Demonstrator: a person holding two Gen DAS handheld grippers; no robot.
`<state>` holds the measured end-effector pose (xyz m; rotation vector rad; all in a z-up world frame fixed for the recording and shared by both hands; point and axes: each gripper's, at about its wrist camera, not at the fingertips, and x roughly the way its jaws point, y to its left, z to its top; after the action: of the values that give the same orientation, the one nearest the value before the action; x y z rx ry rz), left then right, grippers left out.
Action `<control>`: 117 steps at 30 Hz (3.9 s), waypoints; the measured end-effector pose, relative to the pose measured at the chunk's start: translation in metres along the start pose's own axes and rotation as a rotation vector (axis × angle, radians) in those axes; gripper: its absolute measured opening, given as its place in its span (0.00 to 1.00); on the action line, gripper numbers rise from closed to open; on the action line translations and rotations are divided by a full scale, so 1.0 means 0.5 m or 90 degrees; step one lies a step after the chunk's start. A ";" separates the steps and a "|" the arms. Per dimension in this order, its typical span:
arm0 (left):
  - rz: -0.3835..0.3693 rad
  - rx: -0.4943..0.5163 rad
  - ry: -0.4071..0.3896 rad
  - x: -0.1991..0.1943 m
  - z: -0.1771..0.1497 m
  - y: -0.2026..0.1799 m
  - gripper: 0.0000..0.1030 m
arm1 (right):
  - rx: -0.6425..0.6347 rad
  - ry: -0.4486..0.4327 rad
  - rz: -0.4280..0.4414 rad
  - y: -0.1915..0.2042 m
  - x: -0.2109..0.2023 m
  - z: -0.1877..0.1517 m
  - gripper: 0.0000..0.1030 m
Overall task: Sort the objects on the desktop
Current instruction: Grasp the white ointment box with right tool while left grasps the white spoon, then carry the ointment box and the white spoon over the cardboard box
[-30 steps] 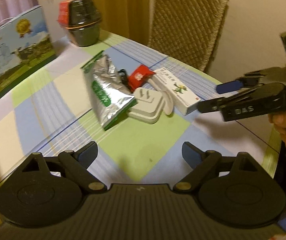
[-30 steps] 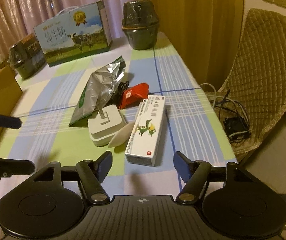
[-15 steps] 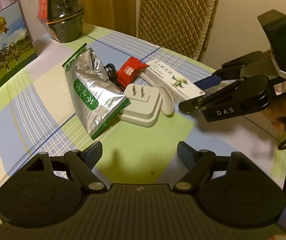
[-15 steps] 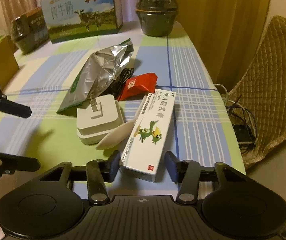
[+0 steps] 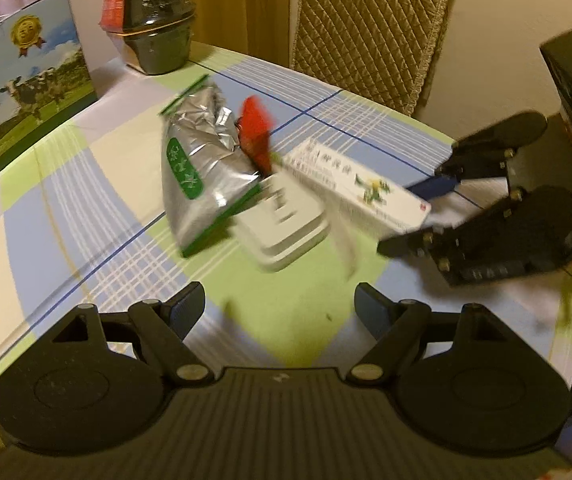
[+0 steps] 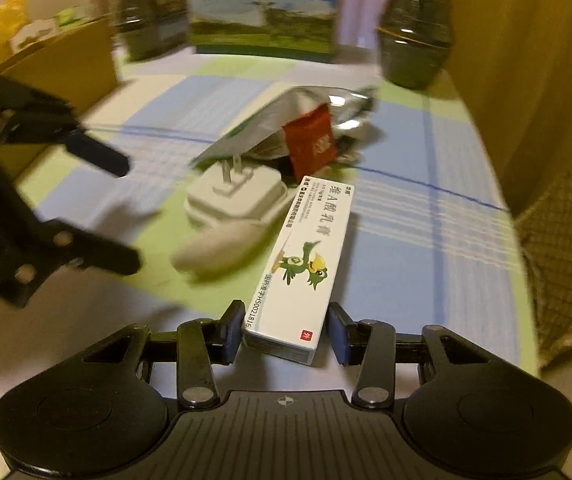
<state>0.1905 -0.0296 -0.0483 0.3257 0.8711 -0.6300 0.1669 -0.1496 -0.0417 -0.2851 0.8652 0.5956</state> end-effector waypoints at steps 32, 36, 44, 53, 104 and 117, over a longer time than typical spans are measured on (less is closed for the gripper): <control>0.044 -0.039 0.038 0.015 -0.068 0.022 0.26 | 0.080 -0.019 -0.010 0.010 -0.010 -0.006 0.34; 0.042 -0.067 0.046 0.006 -0.075 0.021 0.25 | 0.082 -0.007 -0.010 0.015 -0.011 -0.006 0.34; 0.038 -0.137 0.049 -0.060 -0.122 -0.031 0.25 | 0.135 0.025 -0.005 0.032 -0.078 -0.055 0.34; 0.071 -0.119 0.032 -0.090 -0.184 -0.104 0.31 | 0.137 0.015 -0.036 0.059 -0.115 -0.105 0.48; 0.082 -0.181 -0.053 -0.161 -0.177 -0.111 0.27 | 0.144 -0.054 -0.070 0.087 -0.144 -0.051 0.34; 0.110 -0.198 -0.103 -0.248 -0.152 -0.126 0.27 | 0.136 -0.106 -0.058 0.125 -0.218 -0.012 0.34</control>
<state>0.0449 0.0072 0.0026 0.0662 0.7626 -0.3487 0.0712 -0.1428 0.0399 -0.0798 0.7440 0.4319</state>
